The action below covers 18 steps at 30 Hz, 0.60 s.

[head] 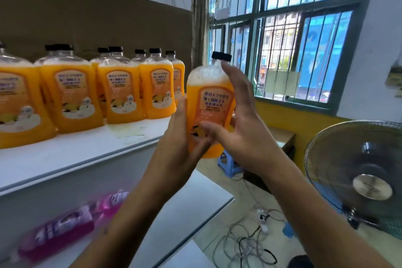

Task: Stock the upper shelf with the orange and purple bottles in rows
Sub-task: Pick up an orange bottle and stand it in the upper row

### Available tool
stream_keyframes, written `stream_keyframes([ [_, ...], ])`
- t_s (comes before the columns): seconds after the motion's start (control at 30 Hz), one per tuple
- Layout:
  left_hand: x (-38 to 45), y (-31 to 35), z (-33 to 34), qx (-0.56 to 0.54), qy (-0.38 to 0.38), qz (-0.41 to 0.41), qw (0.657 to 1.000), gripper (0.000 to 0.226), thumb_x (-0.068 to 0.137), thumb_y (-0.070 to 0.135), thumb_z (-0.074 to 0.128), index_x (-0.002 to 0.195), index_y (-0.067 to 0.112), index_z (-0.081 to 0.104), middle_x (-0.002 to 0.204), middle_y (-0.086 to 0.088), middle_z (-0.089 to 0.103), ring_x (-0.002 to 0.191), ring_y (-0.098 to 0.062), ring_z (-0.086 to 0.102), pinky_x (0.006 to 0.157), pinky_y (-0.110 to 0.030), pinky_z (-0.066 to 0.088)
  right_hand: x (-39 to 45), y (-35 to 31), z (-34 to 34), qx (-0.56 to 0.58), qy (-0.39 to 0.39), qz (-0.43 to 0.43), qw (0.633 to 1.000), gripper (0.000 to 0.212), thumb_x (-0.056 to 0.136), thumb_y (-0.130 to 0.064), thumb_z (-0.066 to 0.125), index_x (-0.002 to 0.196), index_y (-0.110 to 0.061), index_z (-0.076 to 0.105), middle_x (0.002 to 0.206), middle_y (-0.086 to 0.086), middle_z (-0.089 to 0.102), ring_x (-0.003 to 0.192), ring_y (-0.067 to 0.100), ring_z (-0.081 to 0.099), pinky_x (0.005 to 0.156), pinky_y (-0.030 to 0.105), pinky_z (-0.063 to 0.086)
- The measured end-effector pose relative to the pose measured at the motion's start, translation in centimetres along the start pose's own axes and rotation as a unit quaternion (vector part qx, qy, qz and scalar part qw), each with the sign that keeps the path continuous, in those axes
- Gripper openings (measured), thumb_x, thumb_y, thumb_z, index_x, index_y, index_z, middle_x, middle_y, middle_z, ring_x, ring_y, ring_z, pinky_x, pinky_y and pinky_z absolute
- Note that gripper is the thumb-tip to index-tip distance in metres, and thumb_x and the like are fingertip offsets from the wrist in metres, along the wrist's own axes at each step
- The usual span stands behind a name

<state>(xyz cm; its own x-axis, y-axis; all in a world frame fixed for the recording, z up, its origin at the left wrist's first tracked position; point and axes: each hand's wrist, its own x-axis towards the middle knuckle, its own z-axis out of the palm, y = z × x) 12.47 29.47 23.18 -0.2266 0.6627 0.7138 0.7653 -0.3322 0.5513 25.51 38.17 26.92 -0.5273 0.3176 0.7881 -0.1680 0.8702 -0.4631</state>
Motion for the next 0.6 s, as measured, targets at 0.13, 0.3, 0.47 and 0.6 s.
stream_keyframes([
  [0.13, 4.1, -0.1, 0.7, 0.035, 0.003, -0.006, 0.999, 0.089, 0.080, 0.058, 0.055, 0.153, 0.027, 0.013, 0.138, 0.017, 0.044, 0.095, 0.029, 0.049, 0.071, -0.003, 0.045, 3.4, 2.4, -1.5, -0.047, -0.007, -0.034, 0.998, 0.092, 0.087, -0.008, 0.073, 0.146, -0.046, 0.015, 0.164, -0.004, 0.000, 0.144, 0.004, 0.015, 0.103, 0.027, 0.051],
  [0.3, 8.9, -2.1, 1.5, 0.069, -0.044, -0.053, 0.995, 0.071, 0.088, 0.032, 0.069, 0.143, 0.025, 0.027, 0.124, 0.017, 0.052, 0.096, 0.008, 0.054, 0.062, -0.002, 0.043, 6.0, 6.9, -1.4, -0.064, -0.008, -0.032, 0.997, 0.088, 0.087, 0.002, 0.068, 0.153, -0.037, 0.024, 0.162, -0.009, 0.003, 0.120, -0.032, 0.018, 0.083, -0.005, 0.039],
  [0.47, 10.9, -4.3, 3.3, 0.080, -0.013, -0.087, 0.993, 0.063, 0.086, 0.031, 0.072, 0.135, 0.027, 0.032, 0.116, 0.018, 0.054, 0.098, 0.000, 0.054, 0.069, -0.008, 0.041, 8.6, 10.8, -1.6, -0.025, -0.046, -0.045, 0.998, 0.086, 0.088, 0.002, 0.066, 0.152, -0.039, 0.026, 0.157, -0.011, 0.012, 0.134, 0.006, 0.028, 0.090, 0.009, 0.050],
  [0.6, 11.6, -5.2, 4.0, 0.095, 0.015, -0.101, 0.990, 0.065, 0.088, 0.032, 0.070, 0.140, 0.023, 0.031, 0.134, 0.011, 0.055, 0.111, -0.002, 0.055, 0.074, -0.006, 0.044, 10.8, 13.5, -1.7, -0.007, -0.076, -0.076, 0.994, 0.087, 0.089, 0.001, 0.067, 0.152, -0.041, 0.026, 0.155, -0.013, 0.015, 0.134, 0.008, 0.033, 0.096, 0.014, 0.050],
])
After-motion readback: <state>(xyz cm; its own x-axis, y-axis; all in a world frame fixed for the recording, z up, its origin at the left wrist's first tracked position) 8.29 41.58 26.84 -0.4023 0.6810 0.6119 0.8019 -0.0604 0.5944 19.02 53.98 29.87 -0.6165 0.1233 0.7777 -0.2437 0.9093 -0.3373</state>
